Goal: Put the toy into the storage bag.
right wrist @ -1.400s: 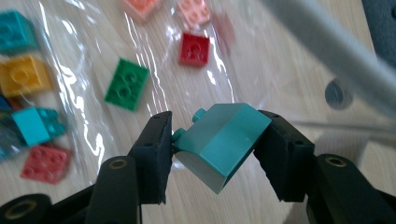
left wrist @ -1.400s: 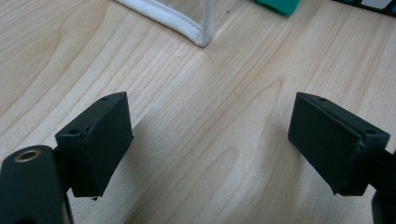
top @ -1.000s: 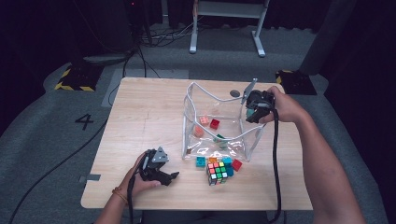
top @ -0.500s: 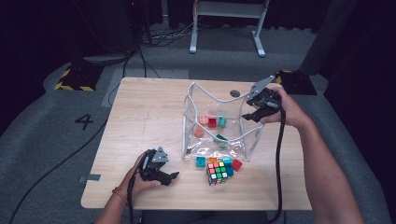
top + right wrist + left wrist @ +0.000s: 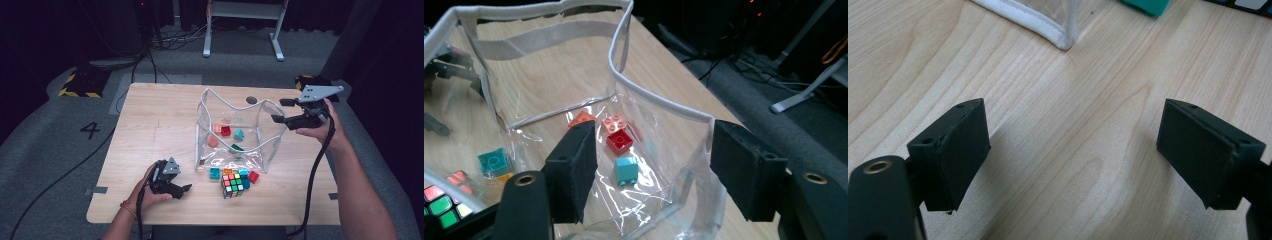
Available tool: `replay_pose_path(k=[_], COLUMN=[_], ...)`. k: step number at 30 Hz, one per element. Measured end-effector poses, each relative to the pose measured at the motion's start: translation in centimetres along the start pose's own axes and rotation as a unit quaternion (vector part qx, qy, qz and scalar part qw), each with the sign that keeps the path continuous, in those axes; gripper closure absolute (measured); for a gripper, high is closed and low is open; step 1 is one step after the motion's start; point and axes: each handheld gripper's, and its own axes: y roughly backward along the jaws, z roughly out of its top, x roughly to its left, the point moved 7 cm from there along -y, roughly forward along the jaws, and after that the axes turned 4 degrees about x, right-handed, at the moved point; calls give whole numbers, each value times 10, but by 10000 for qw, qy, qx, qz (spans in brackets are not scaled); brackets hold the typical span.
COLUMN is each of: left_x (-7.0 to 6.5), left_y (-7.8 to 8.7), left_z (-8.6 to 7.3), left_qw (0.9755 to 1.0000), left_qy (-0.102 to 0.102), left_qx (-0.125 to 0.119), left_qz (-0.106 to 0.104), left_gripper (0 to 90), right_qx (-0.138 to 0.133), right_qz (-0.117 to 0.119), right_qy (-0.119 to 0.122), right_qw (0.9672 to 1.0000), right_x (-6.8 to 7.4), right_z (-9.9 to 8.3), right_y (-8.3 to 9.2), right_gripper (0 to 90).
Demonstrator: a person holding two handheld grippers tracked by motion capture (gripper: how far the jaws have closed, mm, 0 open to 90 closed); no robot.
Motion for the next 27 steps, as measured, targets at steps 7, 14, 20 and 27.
replay_pose_path(k=[7, 14, 20, 27], left_x=[0, 0, 0, 0], left_y=[0, 0, 0, 0], left_z=[0, 0, 0, 0], left_qw=[10000, 10000, 10000, 10000], left_qy=[-1, -7, -10, 20], left_qx=[-1, 4, 3, -6], left_qz=[0, 1, 14, 39], left_gripper=[137, 137, 137, 138], right_qx=[-248, -456, -345, -181], right_qz=[-123, -357, -309, 1], right_qy=[-184, -417, -456, -694], right_qw=[9994, 9974, 9979, 9974], right_x=[9, 17, 34, 65], right_z=[-11, -42, -72, -115], right_y=[22, 46, 44, 21], right_gripper=[350, 350, 369, 408])
